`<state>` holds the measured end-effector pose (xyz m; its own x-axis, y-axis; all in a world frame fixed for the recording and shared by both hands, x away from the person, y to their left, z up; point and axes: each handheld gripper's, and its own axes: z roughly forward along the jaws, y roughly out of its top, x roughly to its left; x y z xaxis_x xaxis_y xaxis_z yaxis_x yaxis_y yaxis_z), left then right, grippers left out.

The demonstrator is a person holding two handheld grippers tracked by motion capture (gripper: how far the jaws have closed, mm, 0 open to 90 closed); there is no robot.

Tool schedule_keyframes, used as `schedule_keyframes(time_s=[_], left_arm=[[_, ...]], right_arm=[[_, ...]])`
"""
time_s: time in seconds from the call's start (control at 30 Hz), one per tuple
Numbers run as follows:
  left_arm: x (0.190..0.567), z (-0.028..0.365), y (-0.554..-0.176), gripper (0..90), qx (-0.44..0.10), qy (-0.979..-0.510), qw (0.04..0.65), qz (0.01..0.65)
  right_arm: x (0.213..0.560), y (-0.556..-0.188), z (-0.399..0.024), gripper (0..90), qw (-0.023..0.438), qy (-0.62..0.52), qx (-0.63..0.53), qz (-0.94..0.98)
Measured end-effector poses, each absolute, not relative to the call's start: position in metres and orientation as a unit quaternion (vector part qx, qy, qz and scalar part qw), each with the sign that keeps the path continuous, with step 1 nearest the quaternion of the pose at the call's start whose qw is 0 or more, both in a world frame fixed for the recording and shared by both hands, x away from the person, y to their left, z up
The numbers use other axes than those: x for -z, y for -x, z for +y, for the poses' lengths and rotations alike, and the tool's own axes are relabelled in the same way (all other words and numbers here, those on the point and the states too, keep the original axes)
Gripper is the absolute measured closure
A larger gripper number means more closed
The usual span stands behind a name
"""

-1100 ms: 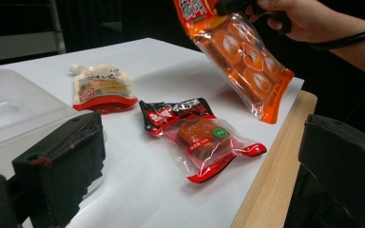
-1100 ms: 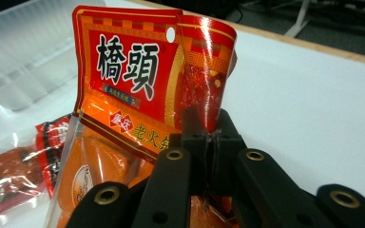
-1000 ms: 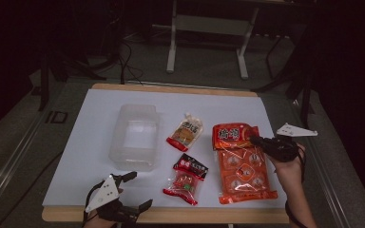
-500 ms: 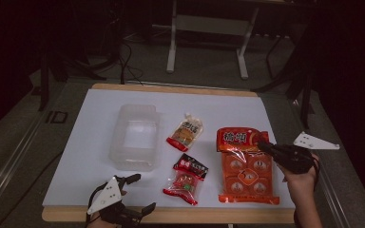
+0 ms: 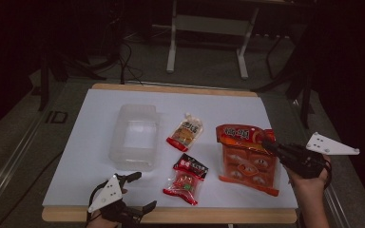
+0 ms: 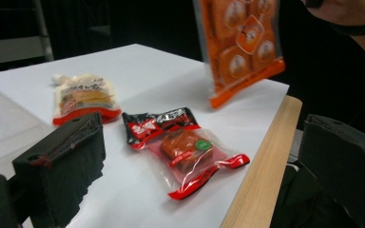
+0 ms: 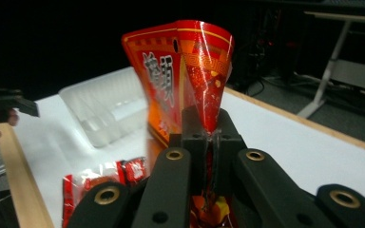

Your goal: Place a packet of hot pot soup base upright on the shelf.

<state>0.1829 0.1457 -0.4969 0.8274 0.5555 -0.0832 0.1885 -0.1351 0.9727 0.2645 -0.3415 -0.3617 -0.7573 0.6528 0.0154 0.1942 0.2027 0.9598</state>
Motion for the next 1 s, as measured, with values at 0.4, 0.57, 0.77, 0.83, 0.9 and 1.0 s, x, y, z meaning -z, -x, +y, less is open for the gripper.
schedule_keyframes(time_s=[0.4,0.57,0.77,0.83,0.9,1.0], left_arm=[[0.480,0.127,-0.194,2.3,-0.106,-0.728,0.633,0.243],[0.470,0.117,-0.203,2.4,-0.114,-0.740,0.622,0.227],[0.460,0.101,-0.219,2.4,-0.105,-0.745,0.623,0.212],[0.455,0.095,-0.225,3.6,-0.105,-0.748,0.622,0.205],[0.450,0.089,-0.231,3.9,-0.096,-0.751,0.623,0.197],[0.442,0.081,-0.237,4.3,-0.095,-0.751,0.627,0.186]], right_arm=[[0.331,-0.254,-0.333,87.6,0.208,-0.261,-0.595,0.732],[0.326,-0.246,-0.322,87.6,0.202,-0.243,-0.602,0.734],[0.316,-0.240,-0.310,87.8,0.185,-0.219,-0.622,0.728],[0.312,-0.238,-0.303,87.8,0.188,-0.208,-0.620,0.733],[0.308,-0.237,-0.297,87.8,0.184,-0.199,-0.621,0.735],[0.304,-0.236,-0.288,87.8,0.179,-0.190,-0.626,0.735]])
